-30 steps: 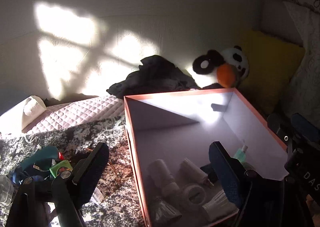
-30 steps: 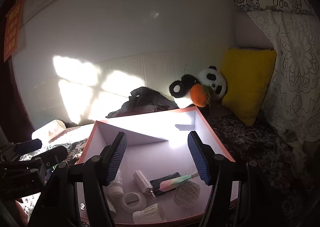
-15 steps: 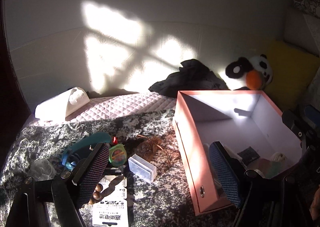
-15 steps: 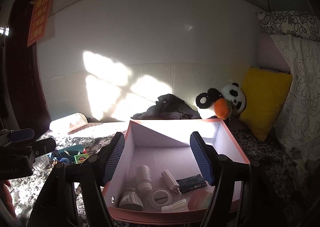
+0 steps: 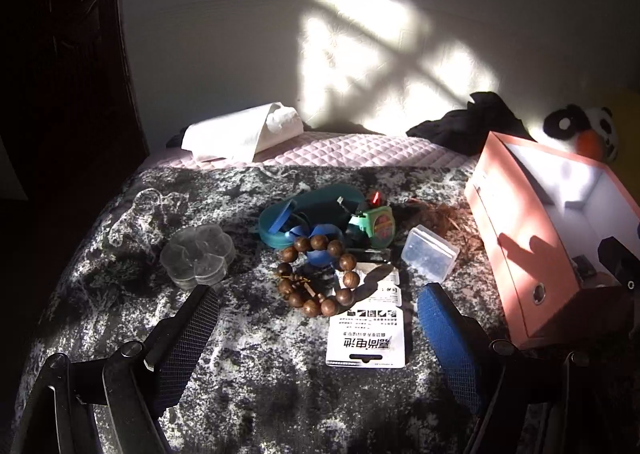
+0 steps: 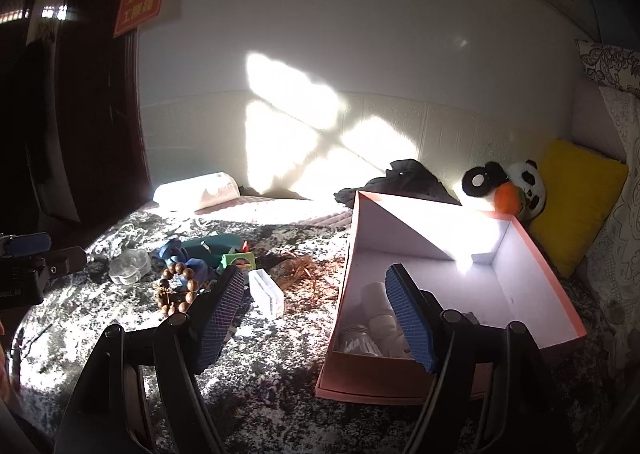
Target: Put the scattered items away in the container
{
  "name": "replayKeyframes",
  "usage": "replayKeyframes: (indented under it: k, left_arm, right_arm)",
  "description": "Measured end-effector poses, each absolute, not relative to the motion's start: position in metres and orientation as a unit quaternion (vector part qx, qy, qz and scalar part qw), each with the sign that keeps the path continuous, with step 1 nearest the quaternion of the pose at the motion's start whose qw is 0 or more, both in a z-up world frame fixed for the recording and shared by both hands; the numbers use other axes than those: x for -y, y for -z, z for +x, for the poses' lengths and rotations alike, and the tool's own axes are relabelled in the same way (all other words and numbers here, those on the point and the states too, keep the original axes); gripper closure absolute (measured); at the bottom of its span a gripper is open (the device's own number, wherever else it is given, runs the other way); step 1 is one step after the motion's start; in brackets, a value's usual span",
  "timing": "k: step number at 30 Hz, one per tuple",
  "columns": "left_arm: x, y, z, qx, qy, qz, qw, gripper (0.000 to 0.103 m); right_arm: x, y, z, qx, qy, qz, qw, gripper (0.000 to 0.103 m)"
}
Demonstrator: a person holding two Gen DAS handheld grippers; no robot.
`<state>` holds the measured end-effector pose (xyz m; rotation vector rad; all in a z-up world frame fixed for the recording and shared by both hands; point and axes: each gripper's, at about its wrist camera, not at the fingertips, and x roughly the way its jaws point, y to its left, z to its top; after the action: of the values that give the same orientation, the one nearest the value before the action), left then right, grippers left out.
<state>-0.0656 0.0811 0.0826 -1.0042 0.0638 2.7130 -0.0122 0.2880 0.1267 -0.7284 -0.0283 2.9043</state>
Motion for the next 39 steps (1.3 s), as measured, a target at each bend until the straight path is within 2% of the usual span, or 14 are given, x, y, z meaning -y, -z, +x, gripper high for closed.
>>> replayKeyframes:
  k: [8,21,39]
  left_arm:
    - [-0.050,-0.035,-0.076,-0.009,-0.917,-0.387,0.097,0.017]
    - [-0.078,0.017,-0.122,-0.003,-0.892,-0.436,0.116,0.017]
    - [-0.131,0.068,-0.190,0.004,-0.864,-0.481,0.149,0.018]
  right_arm:
    - [-0.230,-0.088,-0.038,0.060,-0.955,-0.288,0.018,0.027]
    - [-0.245,-0.047,-0.103,0.008,-0.936,-0.351,0.023,0.026]
    - [-0.271,-0.006,-0.172,0.055,-0.919,-0.387,0.054,0.026]
